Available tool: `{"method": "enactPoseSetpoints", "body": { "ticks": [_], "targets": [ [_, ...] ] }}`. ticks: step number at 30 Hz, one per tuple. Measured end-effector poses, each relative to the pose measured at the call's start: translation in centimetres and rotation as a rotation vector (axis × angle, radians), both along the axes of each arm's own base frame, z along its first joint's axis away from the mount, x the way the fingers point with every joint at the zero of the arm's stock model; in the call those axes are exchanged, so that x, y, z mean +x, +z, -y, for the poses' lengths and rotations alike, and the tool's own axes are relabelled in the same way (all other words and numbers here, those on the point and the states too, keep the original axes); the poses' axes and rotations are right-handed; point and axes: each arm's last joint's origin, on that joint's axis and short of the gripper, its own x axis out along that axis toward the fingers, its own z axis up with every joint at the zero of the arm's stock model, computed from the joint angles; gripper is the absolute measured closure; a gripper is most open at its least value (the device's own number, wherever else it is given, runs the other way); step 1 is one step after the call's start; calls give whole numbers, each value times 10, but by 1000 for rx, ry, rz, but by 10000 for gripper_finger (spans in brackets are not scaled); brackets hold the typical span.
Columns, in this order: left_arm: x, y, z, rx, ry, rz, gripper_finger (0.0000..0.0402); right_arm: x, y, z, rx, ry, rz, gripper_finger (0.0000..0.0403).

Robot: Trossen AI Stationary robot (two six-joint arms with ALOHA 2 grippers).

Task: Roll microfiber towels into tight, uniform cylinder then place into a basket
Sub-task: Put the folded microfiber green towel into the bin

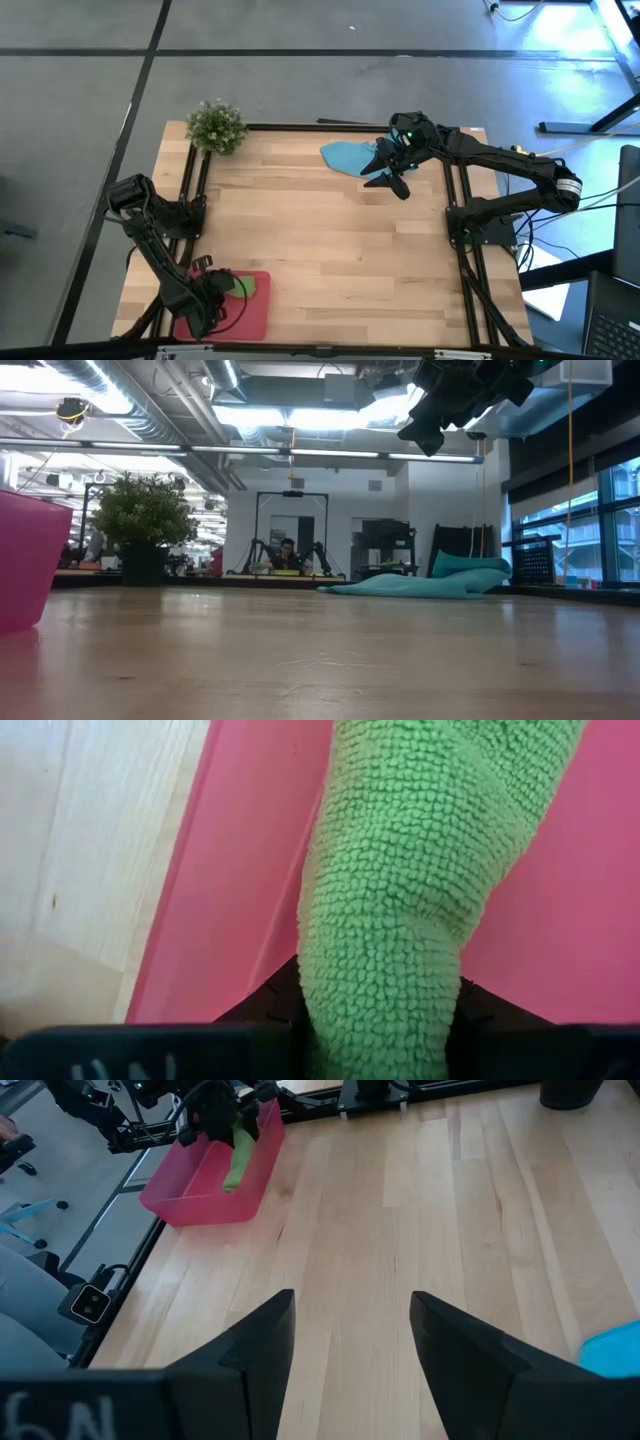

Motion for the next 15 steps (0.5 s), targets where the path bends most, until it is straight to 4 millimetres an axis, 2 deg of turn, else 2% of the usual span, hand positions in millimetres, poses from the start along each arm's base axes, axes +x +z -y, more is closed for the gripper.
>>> {"method": "enactPoseSetpoints", "body": {
  "ticks": [15],
  "targets": [
    [1, 0, 2, -19, 0, 5, 291, 0, 0, 0, 0, 0, 0, 202]
  ]
}}
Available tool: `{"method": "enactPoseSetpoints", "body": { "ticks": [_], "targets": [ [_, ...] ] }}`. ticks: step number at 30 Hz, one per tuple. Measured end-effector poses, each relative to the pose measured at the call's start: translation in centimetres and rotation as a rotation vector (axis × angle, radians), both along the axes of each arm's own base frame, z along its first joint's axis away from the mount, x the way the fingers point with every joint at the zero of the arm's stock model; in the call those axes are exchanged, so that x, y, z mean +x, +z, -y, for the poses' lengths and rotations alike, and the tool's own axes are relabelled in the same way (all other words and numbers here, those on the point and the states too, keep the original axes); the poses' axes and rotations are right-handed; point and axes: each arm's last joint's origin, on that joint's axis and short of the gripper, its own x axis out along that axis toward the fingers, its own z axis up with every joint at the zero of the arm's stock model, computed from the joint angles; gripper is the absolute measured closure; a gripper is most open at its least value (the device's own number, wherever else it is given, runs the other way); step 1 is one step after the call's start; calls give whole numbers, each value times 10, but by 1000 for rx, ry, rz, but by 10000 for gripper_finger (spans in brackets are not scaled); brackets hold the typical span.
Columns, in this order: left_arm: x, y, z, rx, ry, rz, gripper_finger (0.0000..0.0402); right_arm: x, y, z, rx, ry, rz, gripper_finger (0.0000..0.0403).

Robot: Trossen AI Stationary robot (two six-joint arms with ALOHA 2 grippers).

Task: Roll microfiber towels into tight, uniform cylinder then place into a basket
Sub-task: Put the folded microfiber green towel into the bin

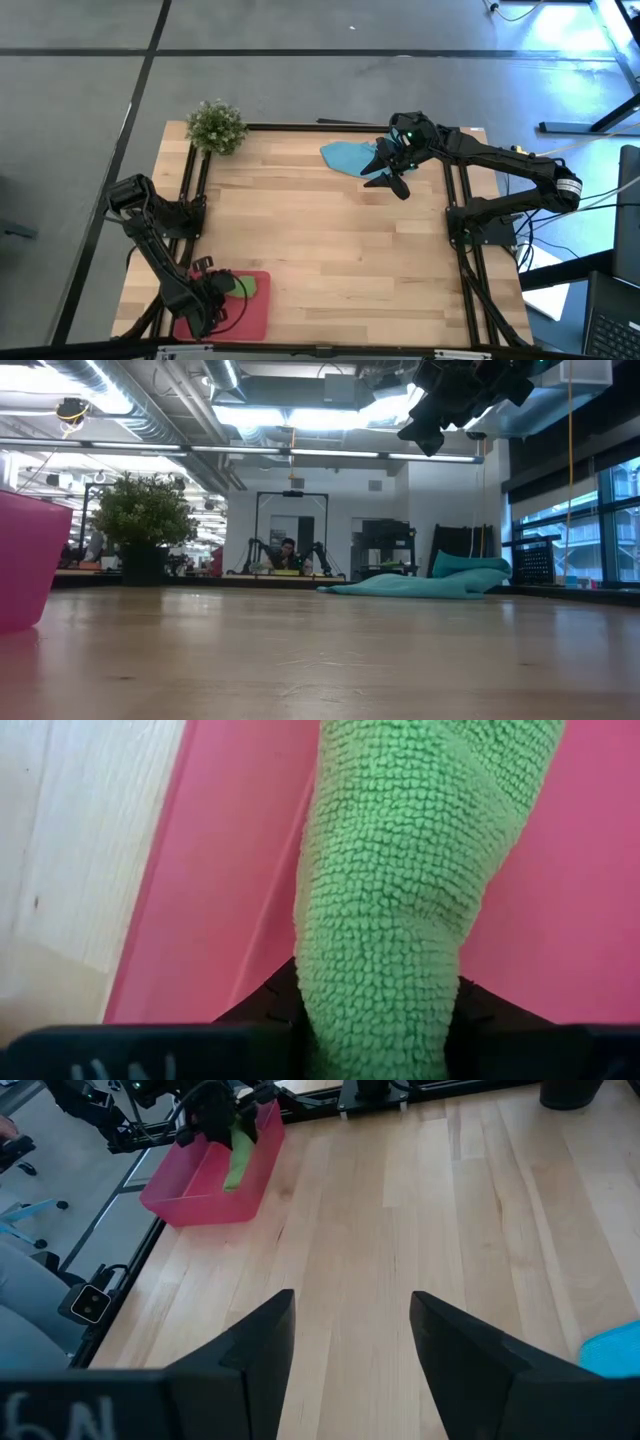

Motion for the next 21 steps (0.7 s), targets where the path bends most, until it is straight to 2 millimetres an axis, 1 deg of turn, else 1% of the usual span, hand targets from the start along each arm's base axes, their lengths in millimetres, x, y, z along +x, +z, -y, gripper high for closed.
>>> {"method": "enactPoseSetpoints", "body": {
  "ticks": [4, 14, 21],
  "targets": [
    [-1, 0, 1, 1, -7, -3, 272, 0, 0, 0, 0, 0, 0, 202],
    [-2, 0, 1, 5, -42, -10, 175, 0, 0, 0, 0, 0, 0, 202],
    [-2, 0, 0, 13, -68, -21, 123, 0, 0, 0, 0, 0, 0, 202]
  ]
}}
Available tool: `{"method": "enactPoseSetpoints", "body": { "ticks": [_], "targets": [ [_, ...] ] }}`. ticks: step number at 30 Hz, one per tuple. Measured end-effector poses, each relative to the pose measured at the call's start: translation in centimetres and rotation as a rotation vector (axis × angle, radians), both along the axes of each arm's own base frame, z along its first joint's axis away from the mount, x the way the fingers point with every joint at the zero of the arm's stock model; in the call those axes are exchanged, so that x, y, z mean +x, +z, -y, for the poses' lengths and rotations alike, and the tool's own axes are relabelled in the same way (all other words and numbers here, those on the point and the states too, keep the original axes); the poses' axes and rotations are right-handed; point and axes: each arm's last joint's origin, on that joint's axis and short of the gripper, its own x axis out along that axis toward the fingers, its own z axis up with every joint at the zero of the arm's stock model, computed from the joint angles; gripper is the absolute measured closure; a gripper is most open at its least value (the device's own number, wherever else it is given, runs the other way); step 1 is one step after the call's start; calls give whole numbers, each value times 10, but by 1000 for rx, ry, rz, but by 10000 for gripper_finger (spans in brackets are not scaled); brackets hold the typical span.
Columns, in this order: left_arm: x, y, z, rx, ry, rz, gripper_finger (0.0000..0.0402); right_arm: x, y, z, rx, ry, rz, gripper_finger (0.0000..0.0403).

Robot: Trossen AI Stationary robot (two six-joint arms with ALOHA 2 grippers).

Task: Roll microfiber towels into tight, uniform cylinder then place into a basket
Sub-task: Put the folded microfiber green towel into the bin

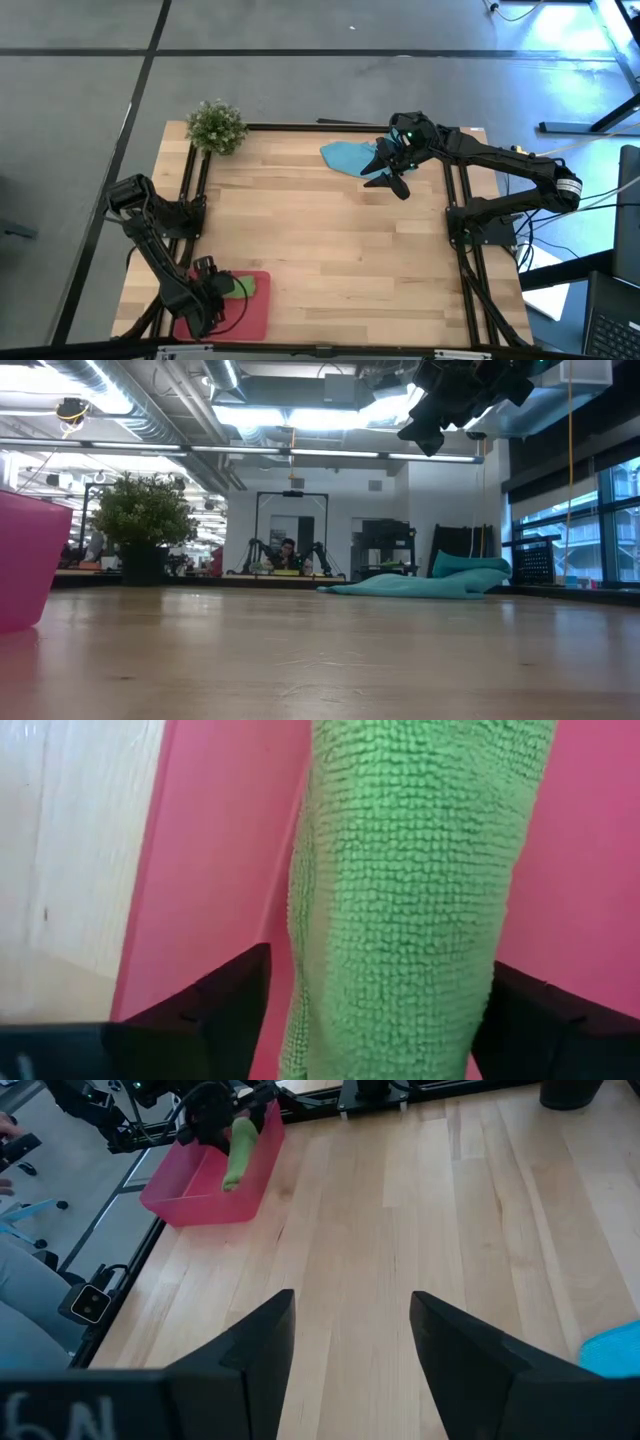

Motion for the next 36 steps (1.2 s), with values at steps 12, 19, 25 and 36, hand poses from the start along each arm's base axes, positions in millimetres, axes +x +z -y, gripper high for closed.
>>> {"method": "enactPoseSetpoints", "body": {
  "ticks": [12, 19, 25, 36],
  "targets": [
    [-2, 0, -3, 26, -38, -46, 91, 0, 0, 0, 0, 0, 0, 202],
    [-5, 1, -4, 16, -31, -102, 94, 0, 0, 0, 0, 0, 0, 202],
    [-4, 8, -2, 24, -36, -113, 90, 0, 0, 0, 0, 0, 0, 202],
    [-3, 18, 1, 27, -33, -137, 94, 0, 0, 0, 0, 0, 0, 202]
  ]
}}
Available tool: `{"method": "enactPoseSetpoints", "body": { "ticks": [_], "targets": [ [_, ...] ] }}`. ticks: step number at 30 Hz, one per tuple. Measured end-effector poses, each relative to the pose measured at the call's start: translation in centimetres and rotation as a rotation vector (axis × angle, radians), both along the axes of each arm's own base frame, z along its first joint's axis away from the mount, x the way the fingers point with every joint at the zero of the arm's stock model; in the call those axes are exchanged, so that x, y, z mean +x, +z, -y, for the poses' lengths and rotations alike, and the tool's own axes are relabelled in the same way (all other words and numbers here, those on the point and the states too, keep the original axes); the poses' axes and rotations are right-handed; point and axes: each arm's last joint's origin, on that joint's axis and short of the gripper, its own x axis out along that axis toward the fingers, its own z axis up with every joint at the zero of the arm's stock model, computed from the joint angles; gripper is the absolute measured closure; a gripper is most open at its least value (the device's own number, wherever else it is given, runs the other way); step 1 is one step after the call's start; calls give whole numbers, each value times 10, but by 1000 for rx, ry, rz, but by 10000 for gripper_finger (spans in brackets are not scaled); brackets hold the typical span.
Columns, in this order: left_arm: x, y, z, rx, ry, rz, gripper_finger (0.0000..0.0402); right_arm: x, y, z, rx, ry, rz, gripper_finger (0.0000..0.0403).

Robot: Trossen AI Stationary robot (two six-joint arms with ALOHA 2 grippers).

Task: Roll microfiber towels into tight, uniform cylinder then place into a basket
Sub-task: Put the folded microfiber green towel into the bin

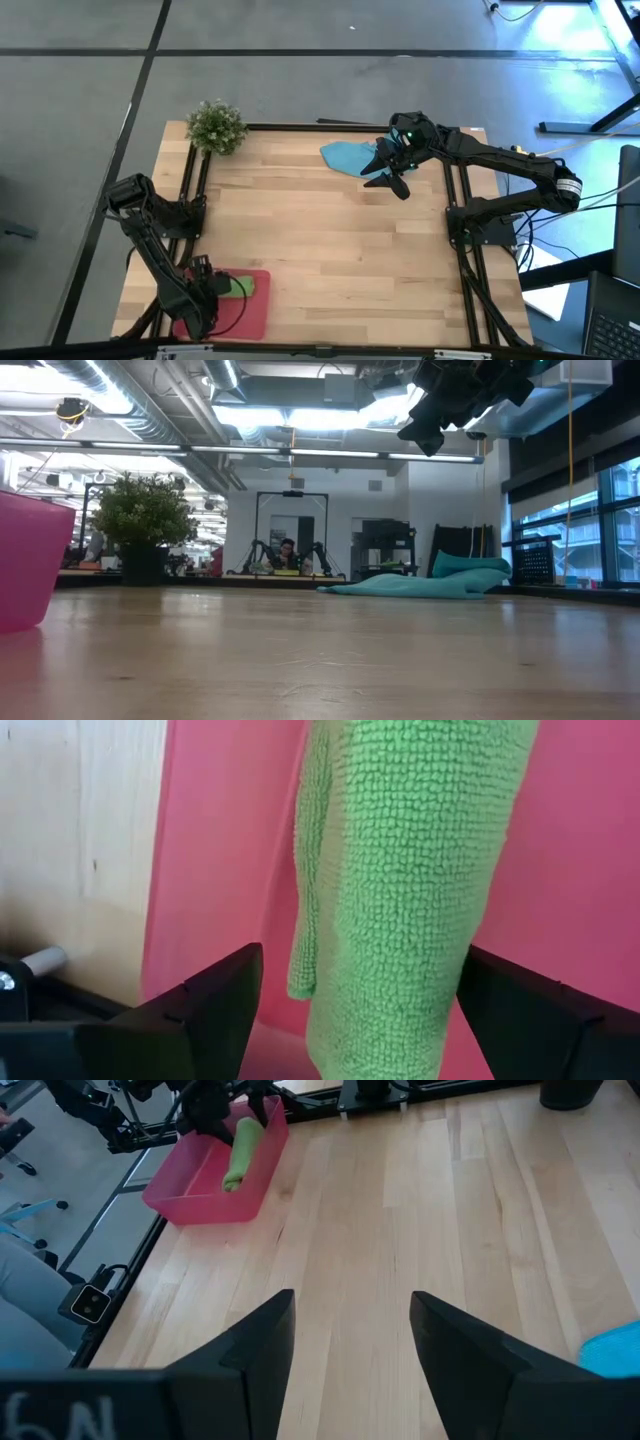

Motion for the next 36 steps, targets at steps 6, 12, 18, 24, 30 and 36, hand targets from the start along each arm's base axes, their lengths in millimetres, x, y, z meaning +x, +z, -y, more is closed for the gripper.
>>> {"method": "enactPoseSetpoints", "body": {
  "ticks": [6, 12, 18, 24, 30, 36],
  "targets": [
    [-1, 0, -3, 27, 8, -13, 94, 0, 0, 0, 0, 0, 0, 202],
    [-1, 5, -10, 52, 86, -41, 94, 0, 0, 0, 0, 0, 0, 202],
    [-4, 15, -14, 39, 79, -37, 94, 0, 0, 0, 0, 0, 0, 202],
    [-7, 28, -20, 2, 101, -17, 94, 0, 0, 0, 0, 0, 0, 202],
    [-13, 46, -31, -30, 132, 2, 95, 0, 0, 0, 0, 0, 0, 202],
    [-20, 64, -44, -66, 181, 25, 95, 0, 0, 0, 0, 0, 0, 202]
  ]
}}
